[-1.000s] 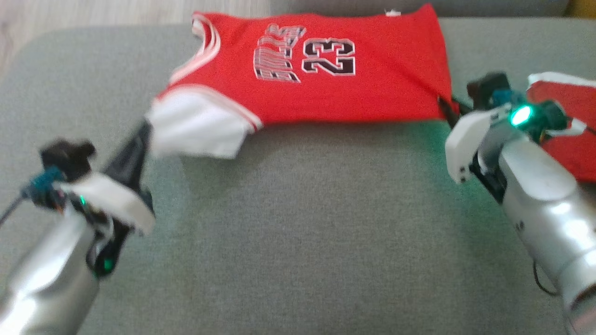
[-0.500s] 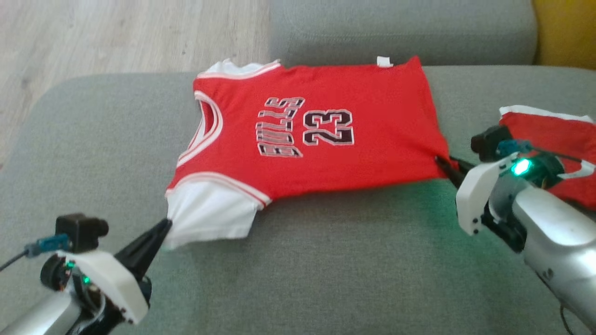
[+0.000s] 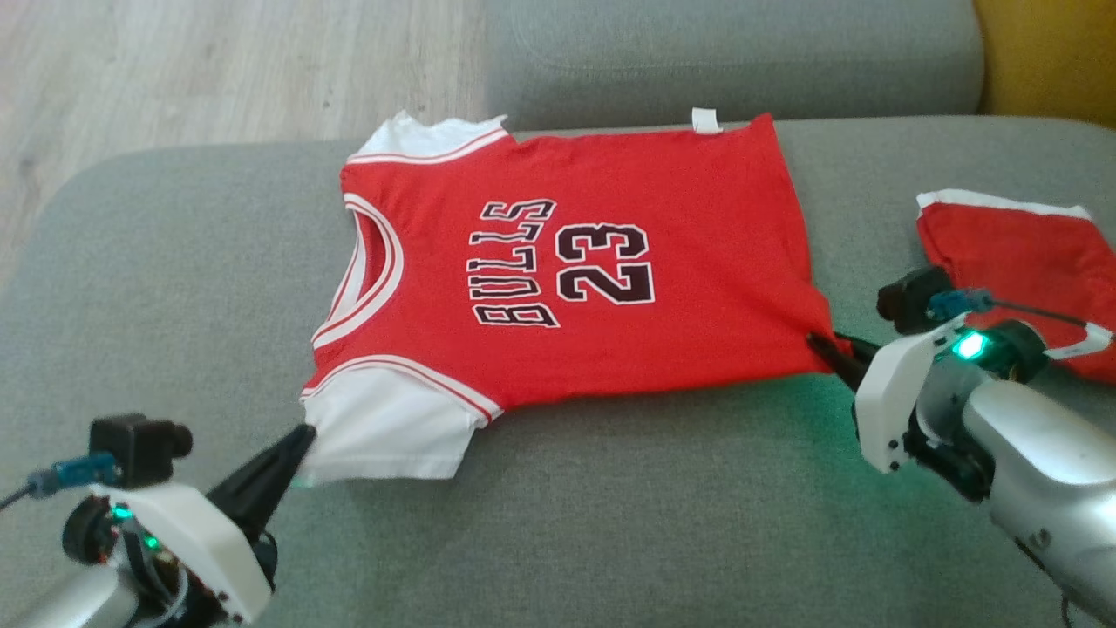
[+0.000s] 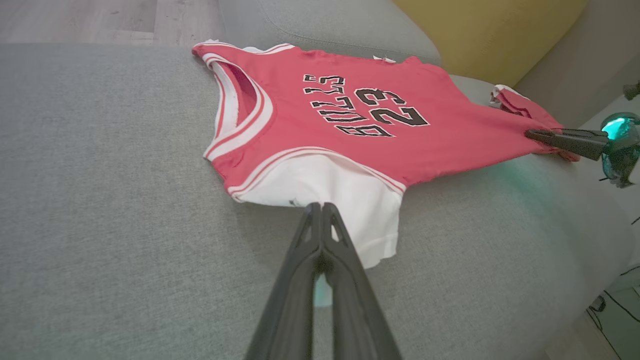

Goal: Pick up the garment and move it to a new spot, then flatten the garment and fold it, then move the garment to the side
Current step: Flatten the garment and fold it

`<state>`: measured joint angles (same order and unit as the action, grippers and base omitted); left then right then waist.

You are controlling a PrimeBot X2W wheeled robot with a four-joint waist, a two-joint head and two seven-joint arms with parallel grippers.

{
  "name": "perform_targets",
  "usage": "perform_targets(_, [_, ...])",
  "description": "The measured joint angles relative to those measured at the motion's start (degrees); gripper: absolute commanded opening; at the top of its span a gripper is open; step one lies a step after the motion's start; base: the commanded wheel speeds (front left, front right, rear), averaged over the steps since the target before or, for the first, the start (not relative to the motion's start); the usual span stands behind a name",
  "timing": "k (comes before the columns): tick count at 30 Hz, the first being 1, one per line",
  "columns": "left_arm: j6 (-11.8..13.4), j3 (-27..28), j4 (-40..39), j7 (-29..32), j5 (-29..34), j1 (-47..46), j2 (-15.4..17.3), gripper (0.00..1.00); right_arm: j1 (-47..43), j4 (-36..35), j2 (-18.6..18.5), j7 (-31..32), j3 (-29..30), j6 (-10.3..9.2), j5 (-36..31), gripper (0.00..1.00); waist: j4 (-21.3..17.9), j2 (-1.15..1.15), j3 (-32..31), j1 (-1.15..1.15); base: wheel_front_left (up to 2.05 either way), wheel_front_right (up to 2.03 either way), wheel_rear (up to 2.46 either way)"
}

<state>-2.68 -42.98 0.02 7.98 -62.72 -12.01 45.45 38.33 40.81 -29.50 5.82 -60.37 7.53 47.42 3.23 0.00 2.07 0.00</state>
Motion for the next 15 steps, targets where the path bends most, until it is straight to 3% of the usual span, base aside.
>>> perform_targets(6, [0.48, 0.6, 2.5, 0.69, 0.37, -4.07, -0.18, 0.0, 3.07, 1.93, 0.33, 0.11, 1.38, 0.0, -0.23, 0.0, -0.34, 0.0, 2.7, 0.01, 0.0, 0.0, 0.0])
perform_targets(15, [-0.94, 0.78, 8.43, 3.23, 1.26, -12.54, -1.7, 0.0, 6.16, 3.53, 2.96, 2.38, 2.57, 0.0, -0.1, 0.0, -1.08, 0.0, 6.19, 0.01, 0.0, 0.0, 0.0])
